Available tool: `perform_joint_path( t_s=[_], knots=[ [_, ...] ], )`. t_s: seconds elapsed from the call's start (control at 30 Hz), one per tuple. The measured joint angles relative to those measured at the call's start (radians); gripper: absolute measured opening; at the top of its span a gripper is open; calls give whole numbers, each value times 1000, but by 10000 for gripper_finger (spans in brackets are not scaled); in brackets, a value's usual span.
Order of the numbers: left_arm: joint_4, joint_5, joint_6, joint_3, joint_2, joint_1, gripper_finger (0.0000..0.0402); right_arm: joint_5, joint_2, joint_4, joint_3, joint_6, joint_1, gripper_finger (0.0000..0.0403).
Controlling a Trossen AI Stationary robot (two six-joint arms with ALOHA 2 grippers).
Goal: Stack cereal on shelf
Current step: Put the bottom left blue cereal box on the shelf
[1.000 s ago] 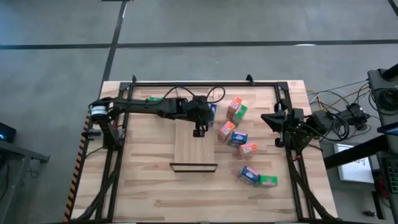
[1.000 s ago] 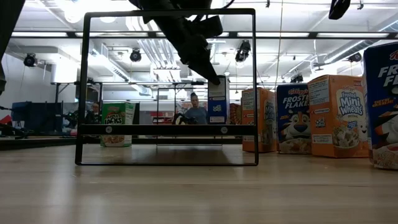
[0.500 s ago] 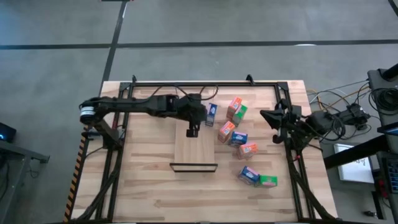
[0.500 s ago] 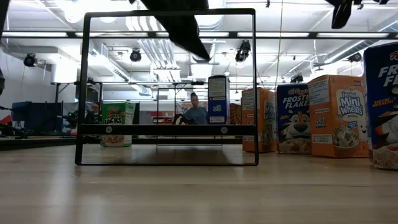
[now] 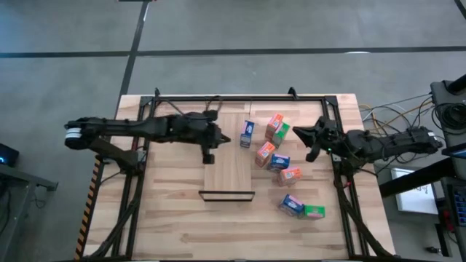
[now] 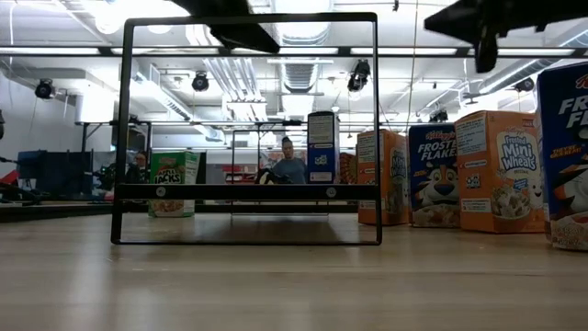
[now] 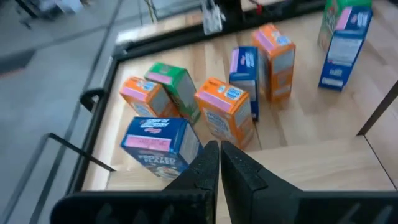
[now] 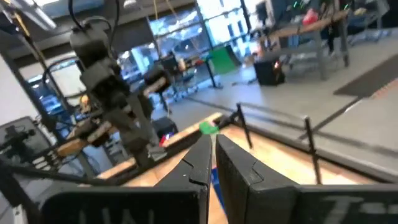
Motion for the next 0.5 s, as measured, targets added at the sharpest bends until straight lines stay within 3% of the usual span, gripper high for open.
perform_joint_path(
  t_s=[0.3, 0.5],
  knots=[
    [179, -7, 49, -175, -137, 2, 0, -153, 206, -11, -1, 114, -147, 12],
    [188, -112, 166, -194, -137, 3, 0, -192, 332, 31, 1, 201, -164, 12]
  ],
)
